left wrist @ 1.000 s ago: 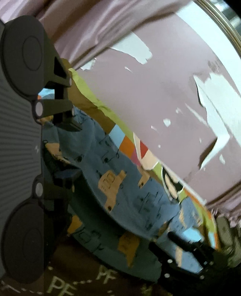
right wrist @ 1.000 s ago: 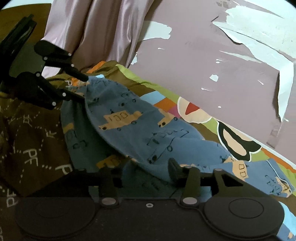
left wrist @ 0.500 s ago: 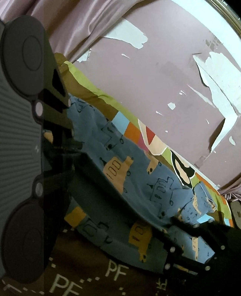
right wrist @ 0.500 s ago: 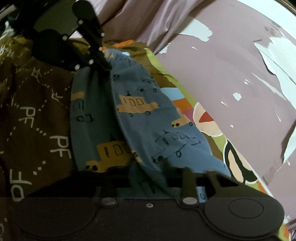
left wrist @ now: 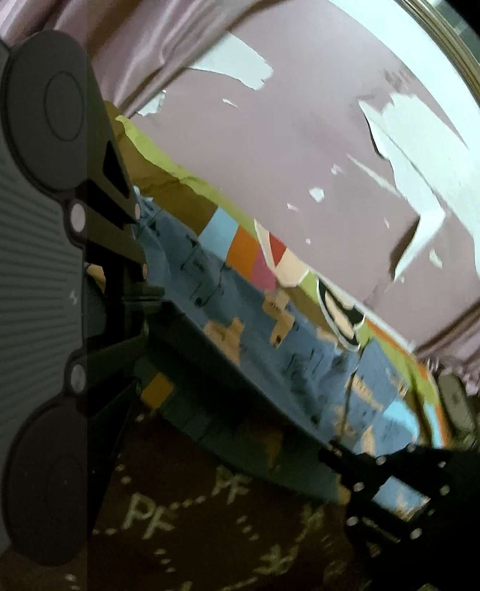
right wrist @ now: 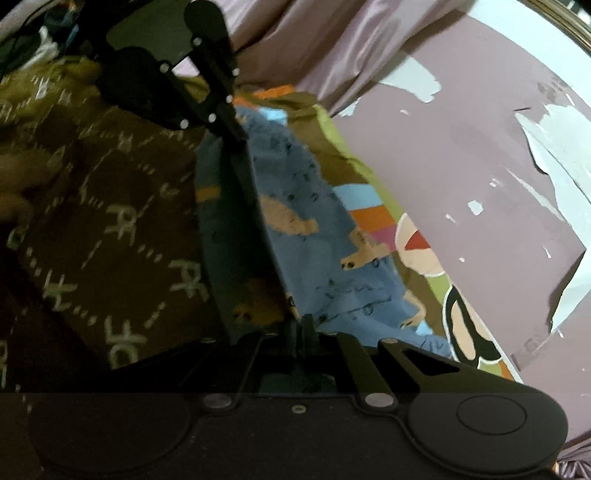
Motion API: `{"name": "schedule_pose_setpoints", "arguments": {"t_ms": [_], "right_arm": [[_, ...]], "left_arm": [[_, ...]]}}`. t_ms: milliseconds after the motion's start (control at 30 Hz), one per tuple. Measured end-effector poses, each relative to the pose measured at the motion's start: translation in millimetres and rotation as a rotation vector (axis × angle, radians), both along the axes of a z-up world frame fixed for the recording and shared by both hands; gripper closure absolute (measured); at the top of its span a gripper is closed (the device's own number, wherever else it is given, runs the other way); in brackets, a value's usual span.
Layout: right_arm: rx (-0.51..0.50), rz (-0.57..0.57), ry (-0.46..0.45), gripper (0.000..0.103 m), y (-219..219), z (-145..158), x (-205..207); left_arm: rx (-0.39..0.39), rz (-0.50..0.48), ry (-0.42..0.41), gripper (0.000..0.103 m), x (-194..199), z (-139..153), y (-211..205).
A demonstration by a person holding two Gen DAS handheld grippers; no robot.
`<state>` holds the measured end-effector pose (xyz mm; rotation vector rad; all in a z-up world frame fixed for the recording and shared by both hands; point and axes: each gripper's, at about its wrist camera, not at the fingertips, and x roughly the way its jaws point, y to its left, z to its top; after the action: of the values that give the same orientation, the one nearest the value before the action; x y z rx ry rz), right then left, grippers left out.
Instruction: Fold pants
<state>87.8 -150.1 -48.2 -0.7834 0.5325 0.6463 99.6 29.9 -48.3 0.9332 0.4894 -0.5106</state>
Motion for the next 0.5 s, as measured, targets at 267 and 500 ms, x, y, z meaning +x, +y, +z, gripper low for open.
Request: {"name": "schedule_pose_setpoints", "arguments": {"t_ms": [267, 500], "right_arm": [[0.037, -0.045, 0.044, 0.103, -3, -9, -7], [0.056, -0.046, 0.063, 0.103, -6, -12, -5]], "left_arm": [[0.061, -0.034, 0.010, 0.103, -8, -15, -4], [0.073, -0.042, 0.026, 0.103, -14, -19, -5]]}}
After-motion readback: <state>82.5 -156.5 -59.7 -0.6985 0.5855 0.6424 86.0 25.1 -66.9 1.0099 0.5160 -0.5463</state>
